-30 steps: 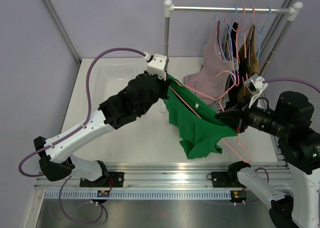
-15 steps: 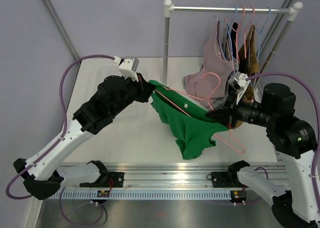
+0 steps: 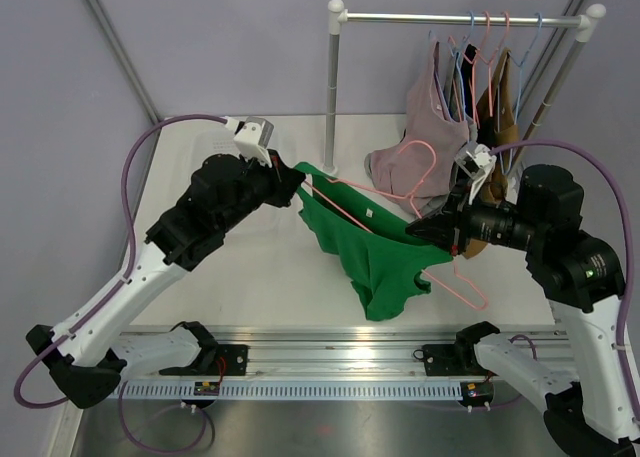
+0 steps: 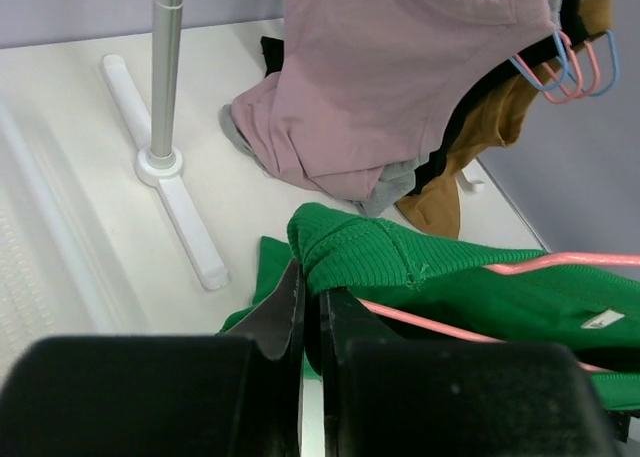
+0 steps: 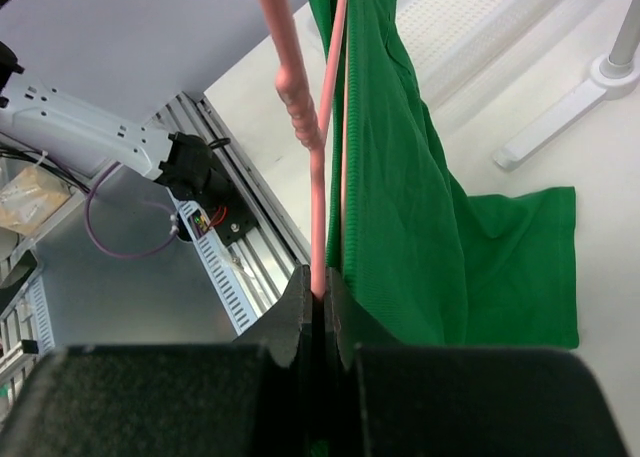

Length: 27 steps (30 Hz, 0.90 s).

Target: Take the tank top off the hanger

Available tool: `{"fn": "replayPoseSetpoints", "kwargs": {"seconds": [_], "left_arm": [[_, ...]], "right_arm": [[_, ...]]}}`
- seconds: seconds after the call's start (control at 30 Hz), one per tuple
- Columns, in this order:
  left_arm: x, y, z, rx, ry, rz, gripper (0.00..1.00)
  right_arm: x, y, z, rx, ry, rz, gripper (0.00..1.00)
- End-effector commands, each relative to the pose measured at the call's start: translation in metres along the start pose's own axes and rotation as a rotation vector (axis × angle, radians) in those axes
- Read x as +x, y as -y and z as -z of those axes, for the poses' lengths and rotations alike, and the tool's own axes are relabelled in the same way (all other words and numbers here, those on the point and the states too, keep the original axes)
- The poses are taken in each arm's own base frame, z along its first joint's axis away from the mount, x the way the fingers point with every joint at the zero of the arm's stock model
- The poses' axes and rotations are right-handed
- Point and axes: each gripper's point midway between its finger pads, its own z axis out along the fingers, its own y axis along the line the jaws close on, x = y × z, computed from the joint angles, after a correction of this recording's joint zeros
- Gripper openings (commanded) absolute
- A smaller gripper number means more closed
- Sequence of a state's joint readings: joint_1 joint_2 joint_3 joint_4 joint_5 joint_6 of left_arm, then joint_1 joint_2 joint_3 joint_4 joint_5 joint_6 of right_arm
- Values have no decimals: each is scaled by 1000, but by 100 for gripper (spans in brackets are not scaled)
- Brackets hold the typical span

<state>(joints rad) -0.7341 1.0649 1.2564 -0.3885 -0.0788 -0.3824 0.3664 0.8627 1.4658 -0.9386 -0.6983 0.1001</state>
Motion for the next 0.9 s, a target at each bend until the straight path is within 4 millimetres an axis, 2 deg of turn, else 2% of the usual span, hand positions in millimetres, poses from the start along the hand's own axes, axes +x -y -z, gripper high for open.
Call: {"fn": "replayPoseSetpoints", "kwargs": {"seconds": [0.0,0.03,0.1,0.13,0.27,0.4,0.47,0.5,0.6,0.67,0.73,0.8,0.87], "left_arm": [[-7,-35,-1,-187,43,12,0],[-11,-42,2,-236,58,22,0],[-11,-60,9,-342,71,47,0],[-12,-74,14,-421,93,49,0],[-8,-90,20,-470,101,67,0],[-1,-69,6,-321,57,67,0],[5,-59,0,-254,34,59,6],[6,-41,-5,-151,25,55,7],[14,-8,-12,48,8,36,9],[17,0,-15,85,4,30,8],[18,-1,-17,68,7,22,9],[20,-4,-19,34,2,13,14],[24,-7,-20,17,-11,4,16]], "right_arm": [[-6,-4,6,-6,15,91,0],[6,-1,8,8,-28,71,0],[15,1,15,27,-30,131,0],[20,8,15,61,-28,133,0],[29,4,24,68,2,166,0],[24,1,25,63,41,183,0],[15,-1,20,52,88,147,0],[13,-3,17,29,97,125,0],[5,0,2,-1,95,42,0],[0,4,-4,3,101,21,0],[-7,13,-5,51,133,15,0],[-14,24,-3,125,160,-2,0],[-14,28,-4,142,155,-16,0]]}}
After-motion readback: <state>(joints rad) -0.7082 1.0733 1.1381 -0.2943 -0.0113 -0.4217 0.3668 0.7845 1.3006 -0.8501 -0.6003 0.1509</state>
